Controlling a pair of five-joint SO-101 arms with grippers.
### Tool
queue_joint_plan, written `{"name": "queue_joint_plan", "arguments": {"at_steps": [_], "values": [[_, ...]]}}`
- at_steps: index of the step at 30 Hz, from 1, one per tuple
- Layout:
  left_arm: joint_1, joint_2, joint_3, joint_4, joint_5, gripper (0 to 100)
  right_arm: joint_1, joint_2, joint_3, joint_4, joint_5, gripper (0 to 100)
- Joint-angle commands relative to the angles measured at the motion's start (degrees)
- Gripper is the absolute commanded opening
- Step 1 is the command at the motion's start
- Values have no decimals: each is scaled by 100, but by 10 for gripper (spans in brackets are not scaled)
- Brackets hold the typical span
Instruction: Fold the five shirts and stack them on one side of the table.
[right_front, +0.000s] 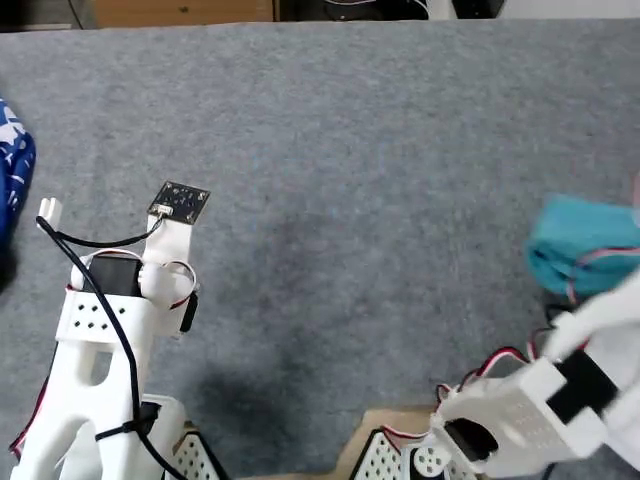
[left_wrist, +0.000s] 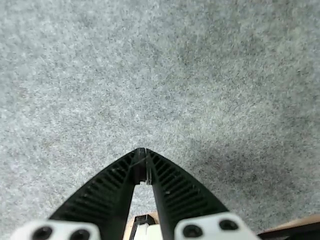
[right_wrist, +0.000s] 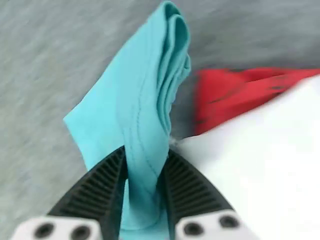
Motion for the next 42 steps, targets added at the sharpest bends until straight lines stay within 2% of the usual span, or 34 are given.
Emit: {"name": "queue_joint_plan", "arguments": {"at_steps": [1, 7, 13, 21, 24, 28, 36, 42], "values": [[-35, -119, -158, 132, 9, 19, 945, 13, -382, 123, 501, 5], [-62, -119, -273, 167, 9, 19, 1947, 31, -374, 229, 1169, 5], [-62, -119, -281, 281, 9, 19, 2554, 40, -365, 237, 1662, 5], [-62, -119, -281, 281, 9, 19, 2818, 40, 31, 220, 2198, 5], [-62, -119, -281, 281, 9, 19, 2818, 31, 347, 185, 2804, 8], [-70, -119, -281, 290, 9, 19, 2826, -13, 470, 193, 3112, 15], [-62, -119, -281, 237, 9, 19, 3020, -22, 444, 651, 3692, 260], [-62, -119, -281, 237, 9, 19, 2976, -629, 286, 1336, 3763, 274]]}}
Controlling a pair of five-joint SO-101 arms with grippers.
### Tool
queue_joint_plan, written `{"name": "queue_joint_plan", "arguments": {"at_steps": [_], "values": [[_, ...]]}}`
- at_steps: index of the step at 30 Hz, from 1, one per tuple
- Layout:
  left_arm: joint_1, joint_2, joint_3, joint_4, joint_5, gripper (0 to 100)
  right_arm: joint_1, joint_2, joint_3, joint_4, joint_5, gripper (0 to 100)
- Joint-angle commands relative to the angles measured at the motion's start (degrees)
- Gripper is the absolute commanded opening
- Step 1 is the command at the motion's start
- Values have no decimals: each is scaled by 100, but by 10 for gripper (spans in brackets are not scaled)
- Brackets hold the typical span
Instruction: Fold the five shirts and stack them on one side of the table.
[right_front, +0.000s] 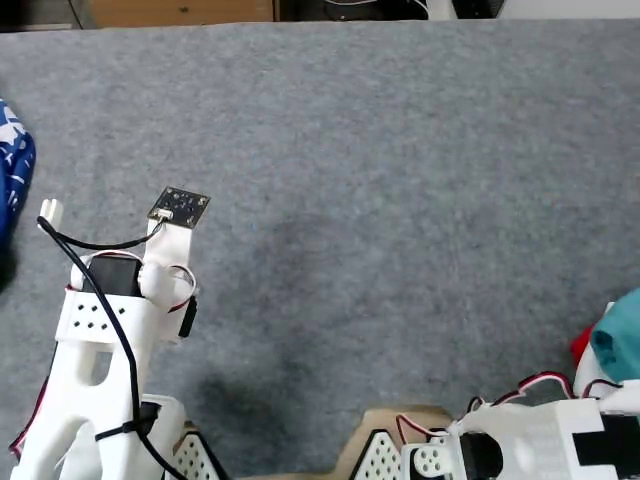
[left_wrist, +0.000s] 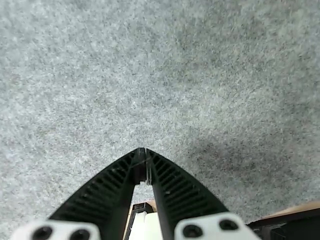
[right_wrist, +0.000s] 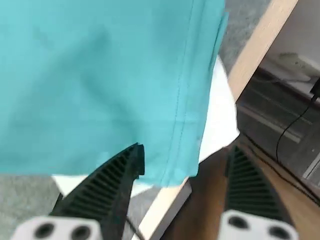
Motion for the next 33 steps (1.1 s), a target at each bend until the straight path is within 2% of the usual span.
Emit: {"name": "queue_joint_plan", "arguments": {"at_steps": [1, 4, 6, 8, 10, 13, 15, 17, 19, 22, 25, 28, 30, 33], "values": [[-62, -119, -264, -18, 9, 19, -110, -778, -189, 404, 26, 274], [-70, -84, -378, -114, 9, 19, -796, -1270, -189, 747, -387, 274], [-70, -66, -598, -220, 35, 19, -1516, -1543, -189, 888, -870, 274], [-70, -57, -870, -343, 44, 19, -2475, -1736, -189, 923, -1336, 270], [-70, -57, -1002, -624, 44, 19, -3723, -1780, -180, 862, -1802, 208], [-70, -40, -985, -1301, 44, 19, -5569, -1358, -136, 334, -2637, 0], [-70, 75, -870, -1916, 44, 19, -6545, -927, -224, -211, -3305, 33], [-158, 268, -730, -2514, 44, 19, -7187, -409, -330, -1169, -3631, 3], [-378, 453, -615, -3086, 141, 19, -7591, 145, -505, -2066, -3736, 8], [-730, 848, -563, -3912, 721, 19, -7934, 1103, -734, -3262, -3727, 8], [-958, 1807, -774, -4510, 1213, 19, -8092, 2088, -1033, -3815, -3719, 8], [-1029, 3125, -1310, -4536, 1389, 19, -8057, 3037, -1376, -3684, -3719, 8], [-1029, 4040, -1705, -4404, 1354, 19, -7908, 3538, -1578, -3226, -3719, 9], [-993, 5244, -2470, -3560, 993, 19, -7723, 3908, -2035, -1969, -3675, 10]]}}
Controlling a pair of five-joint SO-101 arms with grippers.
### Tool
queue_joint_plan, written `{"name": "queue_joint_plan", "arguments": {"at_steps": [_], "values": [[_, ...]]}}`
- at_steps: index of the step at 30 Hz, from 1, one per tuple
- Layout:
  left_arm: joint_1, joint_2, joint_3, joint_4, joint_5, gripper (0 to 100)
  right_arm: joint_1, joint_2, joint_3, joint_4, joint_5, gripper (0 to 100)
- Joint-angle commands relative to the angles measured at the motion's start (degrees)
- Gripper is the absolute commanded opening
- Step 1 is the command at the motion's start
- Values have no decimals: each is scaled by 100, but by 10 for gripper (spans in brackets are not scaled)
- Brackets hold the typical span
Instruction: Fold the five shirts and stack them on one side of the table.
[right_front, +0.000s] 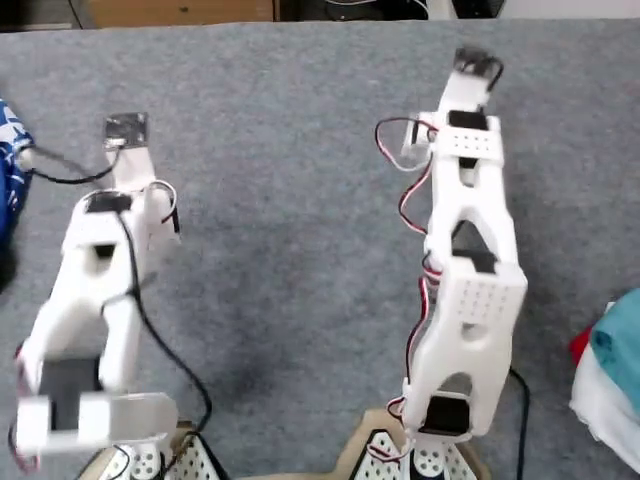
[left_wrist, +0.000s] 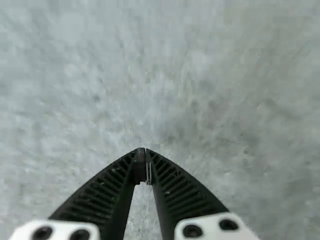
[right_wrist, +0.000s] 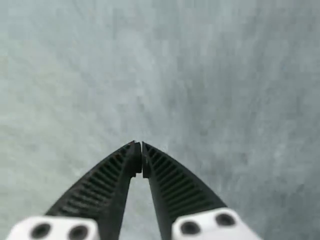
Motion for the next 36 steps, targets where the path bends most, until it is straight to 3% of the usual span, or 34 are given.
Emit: {"name": "queue_joint_plan", "arguments": {"at_steps": [1, 5, 9, 16, 25, 29, 33, 36], "values": [[9, 1358, -1125, 1020, -334, 19, 268, 215, -796, 1512, 176, 10], [193, 2404, -1969, 2505, -853, 19, 418, 409, -1349, 3112, 1670, 9], [308, 2615, -2031, 2875, -1011, 19, 426, 549, -1420, 4176, 2910, 7], [589, 2149, -1002, 2866, -1468, 19, 1024, 374, -180, 4149, 3051, 5], [721, -66, -255, 2330, -1609, 19, 1068, -1367, 4, 4079, 3420, 5], [571, -787, -457, 2101, -1609, 19, 1059, -1921, -382, 2892, 3429, 5], [229, -646, -448, 1134, -1160, 19, 1042, -1437, -145, 316, 3420, 5], [70, -277, -536, 923, -721, 19, 1042, -637, -13, -1187, 3411, 5]]}}
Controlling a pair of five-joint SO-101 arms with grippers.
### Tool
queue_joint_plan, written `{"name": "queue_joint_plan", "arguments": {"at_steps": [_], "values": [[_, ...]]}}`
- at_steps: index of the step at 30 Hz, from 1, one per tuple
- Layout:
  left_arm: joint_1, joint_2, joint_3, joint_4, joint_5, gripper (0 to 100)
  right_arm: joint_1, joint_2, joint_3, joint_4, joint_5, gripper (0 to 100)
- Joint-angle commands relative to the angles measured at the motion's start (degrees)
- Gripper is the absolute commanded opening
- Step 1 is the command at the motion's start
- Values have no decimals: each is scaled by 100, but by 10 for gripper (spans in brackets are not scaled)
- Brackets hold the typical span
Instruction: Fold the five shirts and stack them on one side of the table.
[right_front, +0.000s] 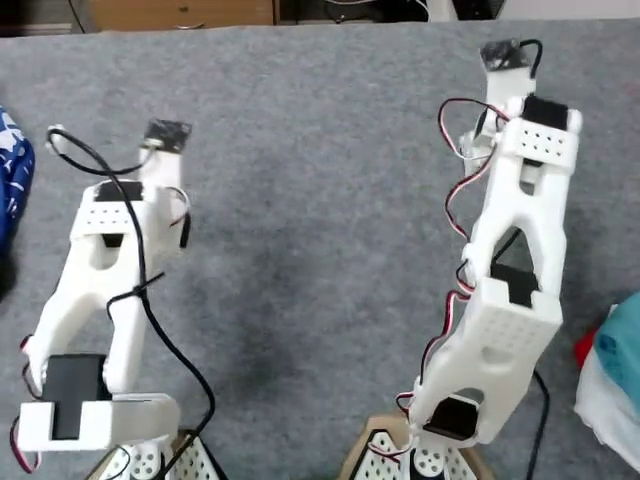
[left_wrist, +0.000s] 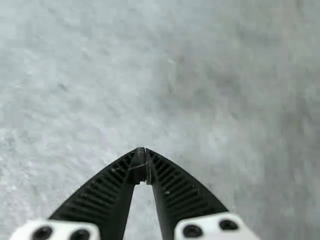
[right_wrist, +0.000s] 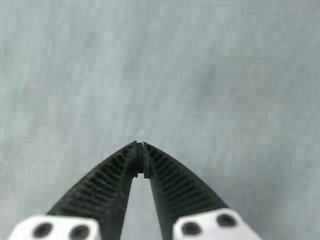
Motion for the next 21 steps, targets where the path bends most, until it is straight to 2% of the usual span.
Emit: {"name": "queue_joint_plan", "arguments": {"at_steps": [1, 4, 9, 12, 16, 21], "values": [[-149, 251, -290, -167, 396, 19, 66, 734, -31, -1820, 44, 5], [-185, 664, -448, 193, 378, 19, 277, 1411, -374, -1292, 44, 5], [-255, 1288, -853, 668, 378, 19, 919, 2079, -1727, 914, 167, 5], [-246, 1587, -1134, 888, 378, 19, 1385, 2475, -2624, 2277, 1204, 5], [-220, 1912, -1459, 941, 378, 19, 2070, 3143, -3495, 3420, 2637, 5], [-220, 2387, -1873, 941, 404, 19, 3011, 3670, -4136, 3631, 2892, 5]]}}
